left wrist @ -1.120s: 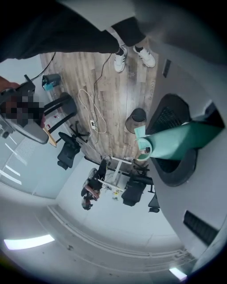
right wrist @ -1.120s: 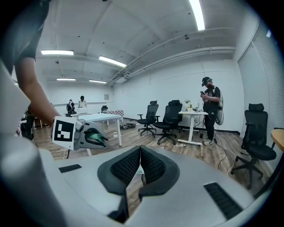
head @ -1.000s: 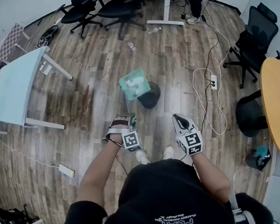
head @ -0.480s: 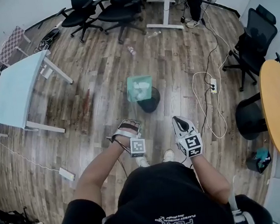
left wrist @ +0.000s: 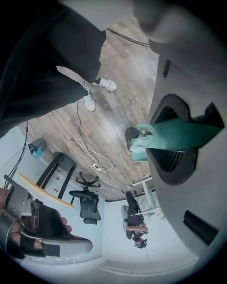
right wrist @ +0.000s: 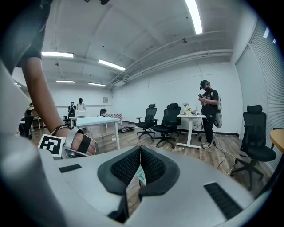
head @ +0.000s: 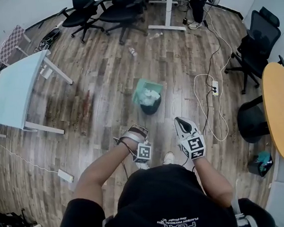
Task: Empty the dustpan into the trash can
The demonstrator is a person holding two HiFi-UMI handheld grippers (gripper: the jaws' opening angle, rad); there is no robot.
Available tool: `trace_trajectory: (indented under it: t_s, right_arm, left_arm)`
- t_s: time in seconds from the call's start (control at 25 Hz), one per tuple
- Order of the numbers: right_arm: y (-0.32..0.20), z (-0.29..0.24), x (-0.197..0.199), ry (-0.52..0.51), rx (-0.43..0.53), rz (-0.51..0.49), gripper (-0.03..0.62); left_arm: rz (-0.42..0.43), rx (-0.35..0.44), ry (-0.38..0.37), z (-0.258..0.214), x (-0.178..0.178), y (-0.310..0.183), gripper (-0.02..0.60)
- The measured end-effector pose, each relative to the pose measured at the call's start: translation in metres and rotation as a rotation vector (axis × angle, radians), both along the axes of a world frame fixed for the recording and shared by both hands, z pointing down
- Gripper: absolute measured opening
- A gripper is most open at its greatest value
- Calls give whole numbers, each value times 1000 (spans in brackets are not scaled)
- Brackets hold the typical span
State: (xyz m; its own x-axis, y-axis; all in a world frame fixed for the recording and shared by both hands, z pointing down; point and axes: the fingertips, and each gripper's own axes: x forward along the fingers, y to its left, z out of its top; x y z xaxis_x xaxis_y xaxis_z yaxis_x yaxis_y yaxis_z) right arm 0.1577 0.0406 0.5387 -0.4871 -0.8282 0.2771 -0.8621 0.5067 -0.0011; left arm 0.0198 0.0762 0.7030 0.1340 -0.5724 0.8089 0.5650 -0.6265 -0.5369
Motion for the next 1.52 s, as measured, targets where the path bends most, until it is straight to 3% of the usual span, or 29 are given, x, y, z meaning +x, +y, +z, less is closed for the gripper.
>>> trace_trajectory:
  t_s: [0.2,0.44,0.8,1.12,1.52]
  right_arm:
    - [3,3,3,-2,-9,-4,25]
    - [5,5,-2,-10,-16,-12,25]
    - [6,8,-7,-16,-21,-23,25]
    - [5,9,-7,-7,-25,-24,25]
    - [6,14,-7,-1,-32,-25,25]
  left_arm:
    - [90,-3,-95,9,-6,7,98]
    - [329,3,-262,25,-15,22,98]
    - [415,10,-354,22,-18,17,98]
    - [388,13,-324,20,-16,17,98]
    - [189,-51,-120,-4,-7,7,95]
